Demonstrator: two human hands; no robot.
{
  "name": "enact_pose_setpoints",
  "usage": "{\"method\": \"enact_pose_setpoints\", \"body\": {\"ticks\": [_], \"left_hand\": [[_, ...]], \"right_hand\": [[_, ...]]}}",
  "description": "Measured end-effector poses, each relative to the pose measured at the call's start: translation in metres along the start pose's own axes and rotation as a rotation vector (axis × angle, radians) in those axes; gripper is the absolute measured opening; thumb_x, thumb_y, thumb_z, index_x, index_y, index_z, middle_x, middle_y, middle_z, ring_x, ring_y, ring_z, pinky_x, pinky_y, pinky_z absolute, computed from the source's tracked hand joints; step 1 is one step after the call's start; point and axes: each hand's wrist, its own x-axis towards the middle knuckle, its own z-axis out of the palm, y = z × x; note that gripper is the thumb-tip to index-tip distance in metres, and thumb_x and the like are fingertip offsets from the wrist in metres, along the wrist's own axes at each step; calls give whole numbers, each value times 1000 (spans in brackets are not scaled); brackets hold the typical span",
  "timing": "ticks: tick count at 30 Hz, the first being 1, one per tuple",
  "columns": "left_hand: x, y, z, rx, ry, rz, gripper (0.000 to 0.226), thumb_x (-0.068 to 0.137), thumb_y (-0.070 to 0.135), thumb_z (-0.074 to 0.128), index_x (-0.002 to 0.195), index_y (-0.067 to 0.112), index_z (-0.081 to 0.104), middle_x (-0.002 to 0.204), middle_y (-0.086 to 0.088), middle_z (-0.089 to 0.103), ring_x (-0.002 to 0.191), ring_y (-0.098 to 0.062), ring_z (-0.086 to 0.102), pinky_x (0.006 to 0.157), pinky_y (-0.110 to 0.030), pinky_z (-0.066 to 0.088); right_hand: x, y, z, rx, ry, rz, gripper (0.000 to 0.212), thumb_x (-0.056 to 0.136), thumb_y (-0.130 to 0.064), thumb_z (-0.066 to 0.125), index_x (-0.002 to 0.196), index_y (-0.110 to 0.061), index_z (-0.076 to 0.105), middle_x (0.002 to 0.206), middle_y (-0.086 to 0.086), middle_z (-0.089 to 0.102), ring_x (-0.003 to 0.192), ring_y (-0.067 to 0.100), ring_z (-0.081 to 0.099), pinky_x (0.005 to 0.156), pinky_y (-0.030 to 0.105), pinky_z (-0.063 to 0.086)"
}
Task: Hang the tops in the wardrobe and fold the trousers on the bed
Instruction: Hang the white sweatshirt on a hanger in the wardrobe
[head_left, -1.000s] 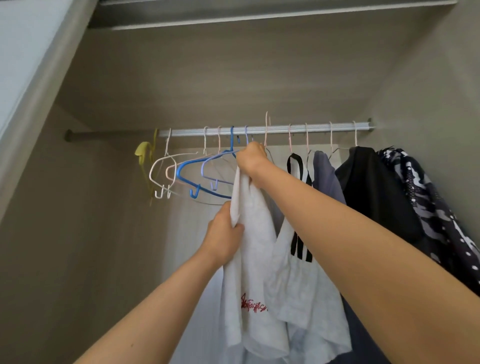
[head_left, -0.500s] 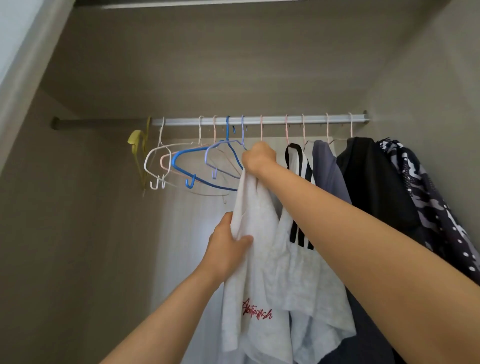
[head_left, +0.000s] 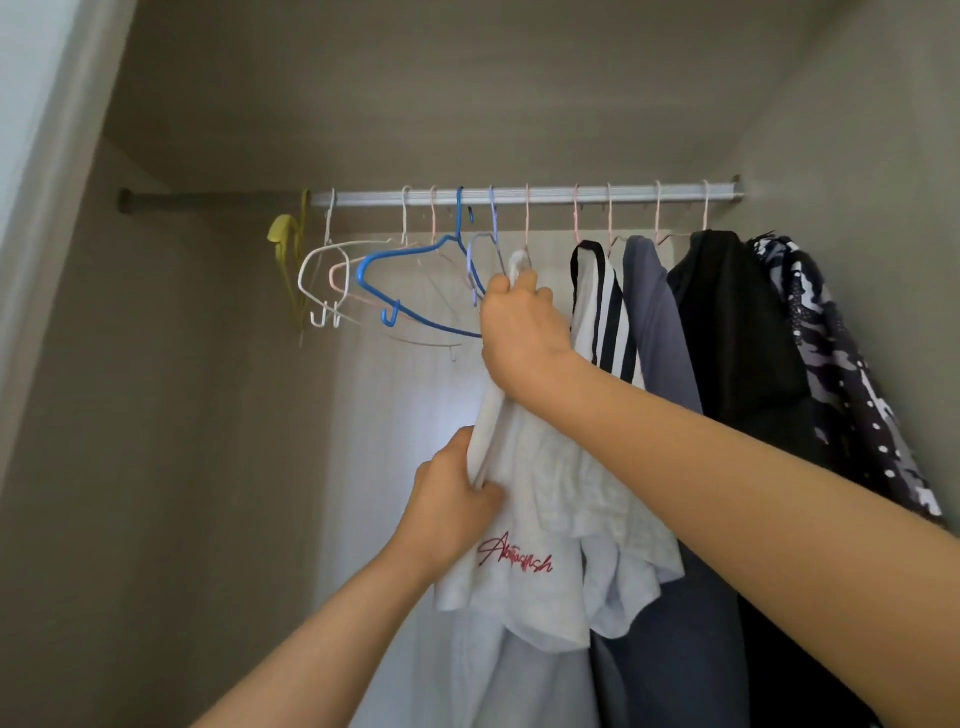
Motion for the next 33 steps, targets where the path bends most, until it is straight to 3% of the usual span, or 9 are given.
{"method": "enact_pose_setpoints", "body": {"ticks": [3, 7, 11, 15, 20, 23, 29, 33], "left_hand": [[-20, 6, -12, 73, 49, -15, 14, 83, 8, 53, 89, 21, 55, 78, -1, 62, 78, -26, 56, 57, -20, 40], [-54, 16, -34, 110, 109, -59, 14, 85, 10, 55, 97, 12, 60, 83, -9, 66, 81, -28, 59, 70, -35, 48], [-97, 23, -59, 110, 119, -76, 21, 92, 16, 55, 111, 20, 64, 94, 9, 71, 86, -10, 66, 78, -26, 53], [-145, 22, -87, 290, 167, -68, 28, 97, 24, 54, 124, 22, 61, 103, 9, 70, 94, -10, 65, 89, -28, 50], [-229, 23, -125, 487, 191, -112, 31, 99, 27, 50, 129, 25, 55, 106, 9, 67, 97, -11, 62, 88, -37, 52], [-280, 24, -145, 606, 201, -177, 30, 100, 29, 48, 129, 28, 53, 105, 9, 65, 96, -10, 60, 85, -37, 54], [-374, 17, -180, 887, 182, -306, 30, 99, 27, 51, 129, 24, 56, 97, 8, 64, 86, -14, 60, 73, -33, 55], [-440, 4, -203, 1003, 173, -490, 30, 99, 26, 49, 129, 25, 56, 98, 6, 65, 87, -15, 60, 68, -27, 45]], "right_hand": [[-23, -7, -4, 1, 7, -17, 54, 88, -8, 56, 137, 1, 33, 152, 29, 16, 127, 37, 38, 90, 38, 46], [-64, -15, -10, -21, 80, -72, 46, 95, -25, 48, 134, -4, 36, 136, 15, 41, 124, 34, 40, 88, 40, 43], [-112, -22, -17, 15, 65, -163, 46, 95, -31, 45, 132, -6, 39, 129, 11, 46, 122, 32, 41, 92, 43, 39], [-158, -34, -17, 107, 120, -268, 39, 84, -24, 62, 116, -3, 54, 111, 14, 57, 108, 36, 53, 82, 47, 45], [-223, -65, -10, 267, 141, -385, 31, 73, -15, 65, 103, -5, 60, 94, 13, 61, 94, 35, 57, 77, 43, 47], [-270, -91, -9, 377, 95, -455, 32, 75, -14, 63, 105, -6, 61, 96, 11, 62, 94, 34, 58, 80, 42, 47], [-364, -152, -4, 624, -28, -621, 32, 79, -10, 66, 110, -4, 63, 101, 11, 67, 103, 31, 61, 88, 39, 49], [-417, -196, 0, 774, -140, -740, 26, 82, -12, 63, 106, -4, 62, 94, 10, 65, 92, 30, 60, 81, 37, 50]]}}
